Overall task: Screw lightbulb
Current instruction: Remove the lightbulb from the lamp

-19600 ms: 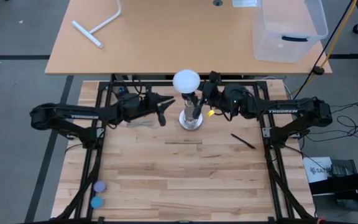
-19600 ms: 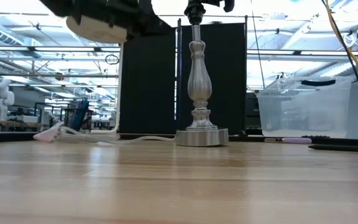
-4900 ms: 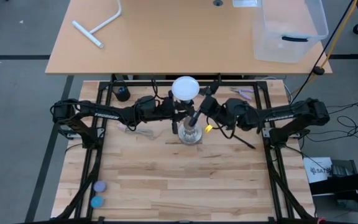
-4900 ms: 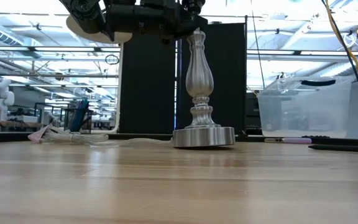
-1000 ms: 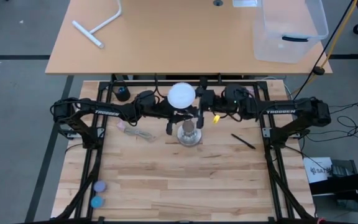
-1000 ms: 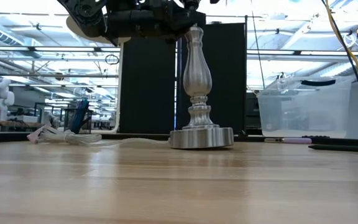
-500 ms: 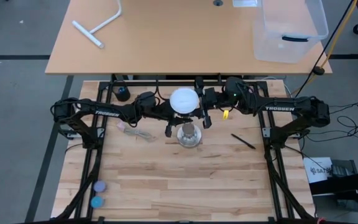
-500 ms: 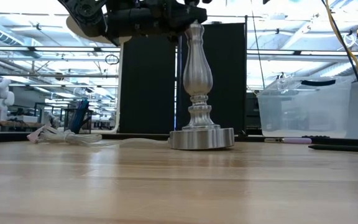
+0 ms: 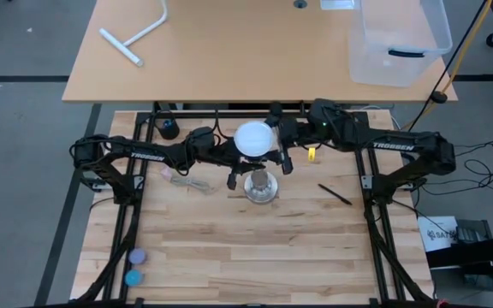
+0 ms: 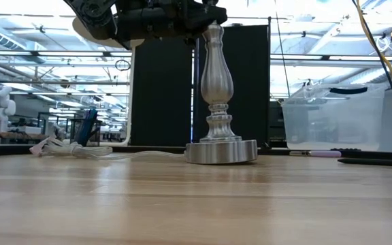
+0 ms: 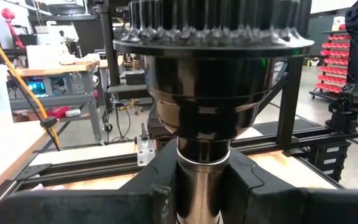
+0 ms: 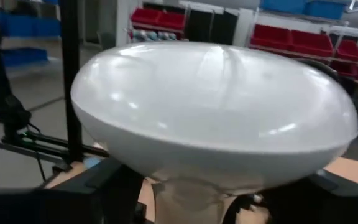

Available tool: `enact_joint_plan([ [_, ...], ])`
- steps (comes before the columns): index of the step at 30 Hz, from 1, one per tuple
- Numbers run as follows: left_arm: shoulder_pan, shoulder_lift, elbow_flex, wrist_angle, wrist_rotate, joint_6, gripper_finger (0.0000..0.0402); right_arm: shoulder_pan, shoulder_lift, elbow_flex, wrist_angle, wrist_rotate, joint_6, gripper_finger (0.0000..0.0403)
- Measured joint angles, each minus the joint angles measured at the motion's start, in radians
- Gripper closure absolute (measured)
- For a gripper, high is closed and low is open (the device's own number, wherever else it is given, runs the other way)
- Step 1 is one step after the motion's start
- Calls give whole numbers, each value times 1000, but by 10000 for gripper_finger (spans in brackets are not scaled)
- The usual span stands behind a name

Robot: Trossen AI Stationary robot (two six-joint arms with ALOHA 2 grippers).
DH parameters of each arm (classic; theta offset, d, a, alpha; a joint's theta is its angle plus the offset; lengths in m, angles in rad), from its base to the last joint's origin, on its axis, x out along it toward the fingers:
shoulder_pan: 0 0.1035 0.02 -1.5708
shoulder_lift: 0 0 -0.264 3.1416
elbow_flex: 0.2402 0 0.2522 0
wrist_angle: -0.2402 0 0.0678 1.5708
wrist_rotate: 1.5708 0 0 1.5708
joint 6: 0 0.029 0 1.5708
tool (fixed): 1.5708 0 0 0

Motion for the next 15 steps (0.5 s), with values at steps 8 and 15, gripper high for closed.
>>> enact_joint_plan([
  [8, 0, 0, 1, 2, -13, 1, 330, 31, -66, 16, -146, 130, -87, 126],
  [15, 1, 0, 1, -1, -15, 4, 330, 84, -77, 19, -218, 217, -86, 128],
])
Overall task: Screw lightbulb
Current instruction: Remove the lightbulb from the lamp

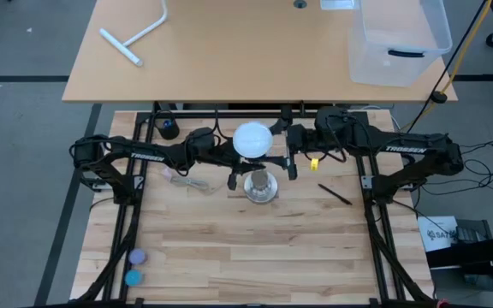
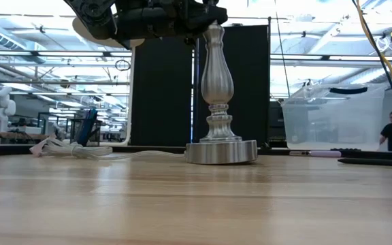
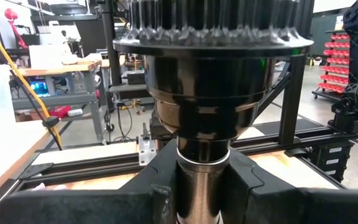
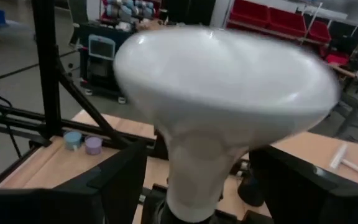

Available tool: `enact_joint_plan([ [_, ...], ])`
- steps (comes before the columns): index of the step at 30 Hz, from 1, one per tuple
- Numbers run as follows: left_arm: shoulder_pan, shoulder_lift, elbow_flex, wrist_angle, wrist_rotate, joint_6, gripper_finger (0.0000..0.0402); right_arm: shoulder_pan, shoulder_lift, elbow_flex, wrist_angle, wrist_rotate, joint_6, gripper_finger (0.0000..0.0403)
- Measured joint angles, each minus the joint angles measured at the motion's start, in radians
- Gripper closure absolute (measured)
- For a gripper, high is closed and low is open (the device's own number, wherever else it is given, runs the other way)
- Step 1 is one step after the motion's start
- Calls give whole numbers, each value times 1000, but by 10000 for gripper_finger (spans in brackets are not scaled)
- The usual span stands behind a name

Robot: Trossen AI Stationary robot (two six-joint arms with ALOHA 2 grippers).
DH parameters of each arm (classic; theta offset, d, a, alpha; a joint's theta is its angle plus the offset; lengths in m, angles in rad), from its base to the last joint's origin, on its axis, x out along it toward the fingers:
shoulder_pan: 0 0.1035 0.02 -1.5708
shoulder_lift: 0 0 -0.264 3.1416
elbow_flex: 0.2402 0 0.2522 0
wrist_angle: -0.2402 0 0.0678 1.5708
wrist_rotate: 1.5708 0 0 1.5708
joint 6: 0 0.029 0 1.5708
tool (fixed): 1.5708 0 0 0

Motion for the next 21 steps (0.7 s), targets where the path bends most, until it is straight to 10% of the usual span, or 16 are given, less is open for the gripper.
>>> enact_joint_plan([
  [21, 0, 0, -1, 0, -41, -12, 330, 121, 129, -143, 492, 381, -112, 145],
])
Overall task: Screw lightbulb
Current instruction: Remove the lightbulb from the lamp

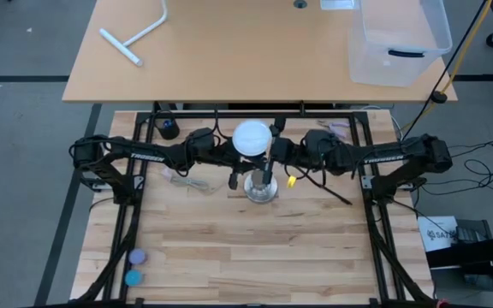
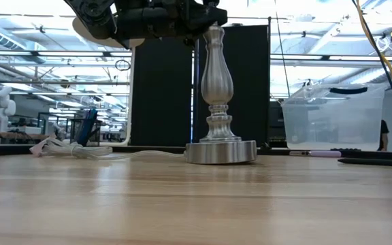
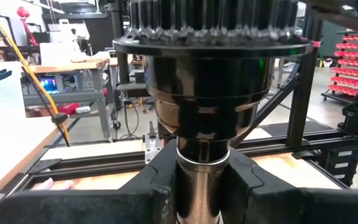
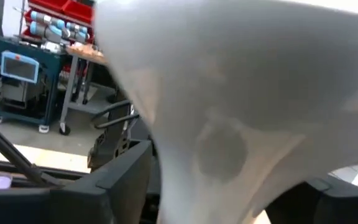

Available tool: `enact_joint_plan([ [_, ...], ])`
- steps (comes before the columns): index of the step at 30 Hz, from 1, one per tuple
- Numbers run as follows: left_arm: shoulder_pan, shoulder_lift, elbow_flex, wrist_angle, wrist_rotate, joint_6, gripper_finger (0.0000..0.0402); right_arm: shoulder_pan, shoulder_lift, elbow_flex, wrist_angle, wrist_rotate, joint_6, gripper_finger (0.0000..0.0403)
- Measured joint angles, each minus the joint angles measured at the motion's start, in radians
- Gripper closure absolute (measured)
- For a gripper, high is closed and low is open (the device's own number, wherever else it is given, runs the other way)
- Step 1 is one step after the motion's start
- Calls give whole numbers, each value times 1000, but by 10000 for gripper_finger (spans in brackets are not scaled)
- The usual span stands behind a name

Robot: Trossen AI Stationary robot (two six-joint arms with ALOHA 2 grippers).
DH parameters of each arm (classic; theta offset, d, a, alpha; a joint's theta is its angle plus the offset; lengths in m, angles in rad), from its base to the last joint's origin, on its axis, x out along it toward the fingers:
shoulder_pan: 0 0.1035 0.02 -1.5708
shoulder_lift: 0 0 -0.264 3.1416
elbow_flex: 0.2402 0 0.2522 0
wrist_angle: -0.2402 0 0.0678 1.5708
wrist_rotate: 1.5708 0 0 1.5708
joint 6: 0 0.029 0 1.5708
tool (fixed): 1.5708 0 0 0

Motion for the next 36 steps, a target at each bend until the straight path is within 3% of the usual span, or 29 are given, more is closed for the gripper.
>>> enact_joint_plan([
  [6, -1, 0, 0, -1, 0, 1, 330, -3, -3, -1, 15, -21, 23, 221],
  [9, -1, 0, 0, -2, 2, 4, 330, -14, -8, -3, 1, -83, 65, 247],
  [23, -5, 0, 0, 3, 55, 7, 330, -170, -10, 25, -67, -522, 209, 258],
  [36, -4, 1, 2, 1, 58, 0, 330, -277, -6, 25, -22, -782, 363, 255],
])
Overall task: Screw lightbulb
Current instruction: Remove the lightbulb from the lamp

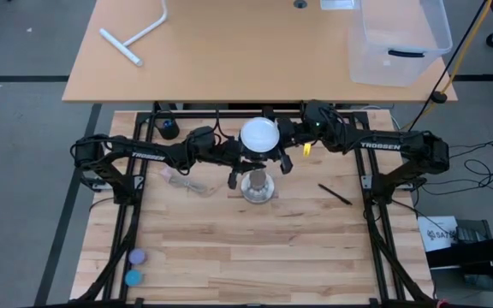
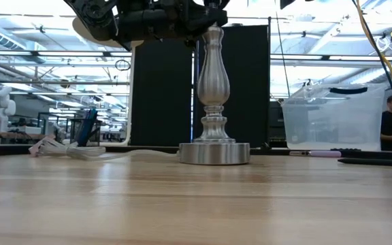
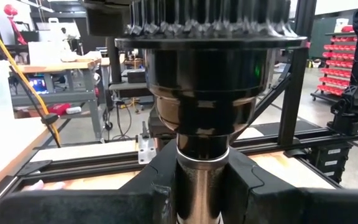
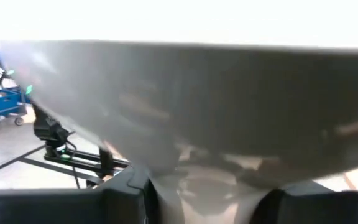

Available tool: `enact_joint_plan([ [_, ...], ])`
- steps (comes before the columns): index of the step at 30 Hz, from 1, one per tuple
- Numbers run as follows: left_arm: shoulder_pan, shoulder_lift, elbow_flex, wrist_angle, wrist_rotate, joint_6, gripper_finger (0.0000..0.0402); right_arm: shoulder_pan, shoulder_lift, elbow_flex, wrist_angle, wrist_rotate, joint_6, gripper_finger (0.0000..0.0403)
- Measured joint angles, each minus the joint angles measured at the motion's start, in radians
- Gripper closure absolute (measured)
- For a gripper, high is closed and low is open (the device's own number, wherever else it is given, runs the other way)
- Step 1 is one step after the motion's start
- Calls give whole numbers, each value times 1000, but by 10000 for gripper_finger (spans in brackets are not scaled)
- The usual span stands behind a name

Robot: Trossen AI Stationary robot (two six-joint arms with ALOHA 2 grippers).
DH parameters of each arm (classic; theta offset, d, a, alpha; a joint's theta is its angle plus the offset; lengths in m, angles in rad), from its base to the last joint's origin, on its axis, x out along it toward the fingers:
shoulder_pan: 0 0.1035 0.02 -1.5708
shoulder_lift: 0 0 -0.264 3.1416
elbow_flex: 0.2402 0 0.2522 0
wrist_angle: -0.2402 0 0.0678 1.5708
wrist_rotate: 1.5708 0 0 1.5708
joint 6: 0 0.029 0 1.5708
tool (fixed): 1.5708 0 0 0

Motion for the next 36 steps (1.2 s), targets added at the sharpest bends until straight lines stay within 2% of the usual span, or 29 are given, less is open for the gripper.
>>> enact_joint_plan([
  [4, 0, 0, 0, -4, 9, 1, 330, 5, 0, 0, 8, -7, -8, 236],
  [8, -2, 0, 0, -8, 17, 6, 330, 29, -5, 0, 21, 31, -50, 204],
  [14, -2, 0, 0, -9, 15, 9, 330, 44, -55, 0, -53, 81, -118, 145],
  [17, -2, 0, 0, -9, 9, 8, 330, 44, -87, 1, -113, 101, -143, 129],
  [21, -2, 0, 0, -9, 8, 10, 330, 44, -132, 1, -188, 107, -170, 125],
  [27, -1, 0, 0, -12, 8, 7, 330, 44, -213, 5, -329, 181, -234, 125],
  [34, -1, 0, 0, -14, -17, 1, 330, 47, -251, 7, -482, 202, -227, 134],
  [36, -2, 0, 0, -15, -33, -1, 330, 58, -252, 7, -528, 267, -227, 138],
])
